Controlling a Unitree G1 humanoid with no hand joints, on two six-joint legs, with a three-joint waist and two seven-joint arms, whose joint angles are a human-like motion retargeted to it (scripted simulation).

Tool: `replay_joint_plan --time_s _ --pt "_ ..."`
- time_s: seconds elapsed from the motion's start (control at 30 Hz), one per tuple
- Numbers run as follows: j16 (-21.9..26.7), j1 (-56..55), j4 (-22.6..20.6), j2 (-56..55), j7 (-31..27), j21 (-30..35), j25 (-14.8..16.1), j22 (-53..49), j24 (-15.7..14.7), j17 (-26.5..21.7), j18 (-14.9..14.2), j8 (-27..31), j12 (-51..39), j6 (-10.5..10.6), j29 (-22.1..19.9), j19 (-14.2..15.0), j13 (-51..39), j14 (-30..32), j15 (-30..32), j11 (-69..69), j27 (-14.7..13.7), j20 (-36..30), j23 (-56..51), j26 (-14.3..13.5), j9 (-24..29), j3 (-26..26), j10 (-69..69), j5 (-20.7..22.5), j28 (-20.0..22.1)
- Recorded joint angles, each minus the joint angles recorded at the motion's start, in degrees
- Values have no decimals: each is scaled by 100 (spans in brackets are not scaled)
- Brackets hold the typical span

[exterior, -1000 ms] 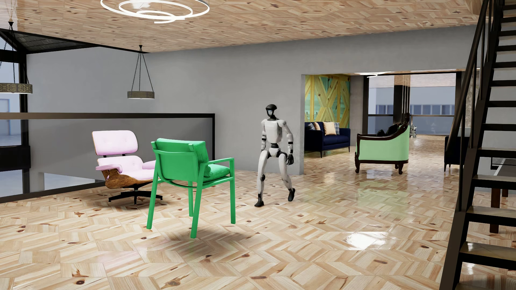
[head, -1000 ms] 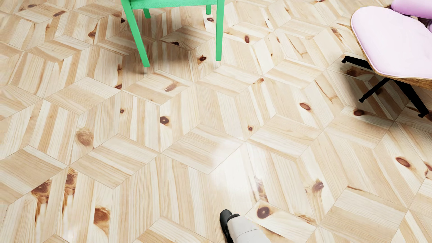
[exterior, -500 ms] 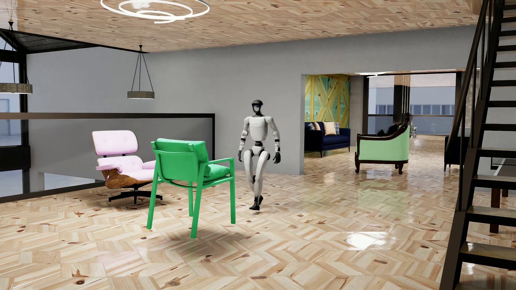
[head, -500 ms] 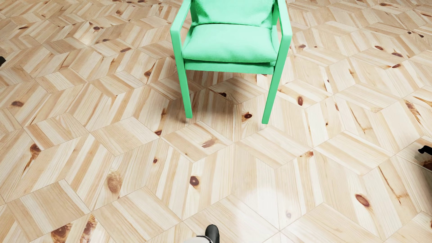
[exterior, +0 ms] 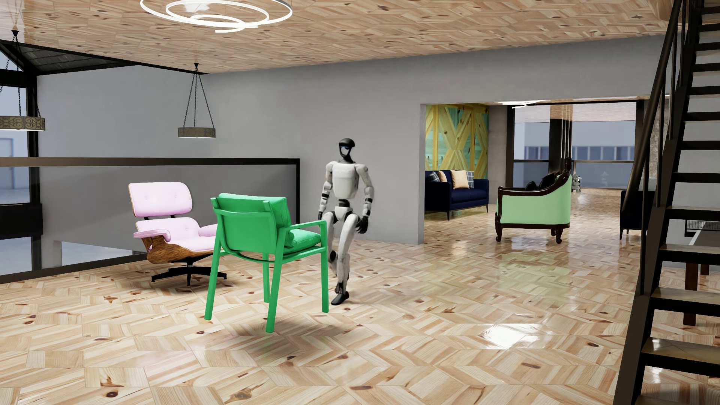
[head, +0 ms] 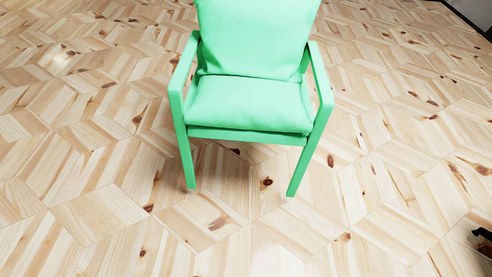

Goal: Walk towards green chair

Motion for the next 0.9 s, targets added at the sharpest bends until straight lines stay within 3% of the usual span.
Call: replay_joint_plan --time_s 0.17,0.33,0.5,0.53,0.6,0.9 --pt "182 794 55 -384 0 -275 0 -661 0 -97 0 0 -317 145 0 0 -111 -574 -520 -1671 0 267 -386 0 39 -318 -337 74 0" --pt "63 1404 93 -312 0 -323 0 538 0 -2 0 0 101 50 0 0 4 -1038 608 -2019 0 -36 -542 0 31 -220 -587 1 0" --pt "-242 1870 226 261 0 -313 0 2002 0 95 0 0 941 -48 0 0 204 -1442 282 -2461 0 -406 -380 0 -174 4 -730 72 0" --pt "-296 1881 244 343 0 -296 0 2255 0 101 0 0 1026 -54 0 0 199 -1448 -258 -3153 0 -501 -322 0 -216 32 -846 74 0" --pt "-339 1811 264 400 0 -287 0 2486 0 112 0 0 1123 -69 0 0 174 -1457 -534 -3327 0 -722 -227 0 -262 58 -878 71 0" --pt "-159 1657 302 414 0 -177 0 1128 0 98 0 0 503 -60 0 0 33 -1496 -556 -3458 0 -243 -234 0 -257 -184 -782 116 0"
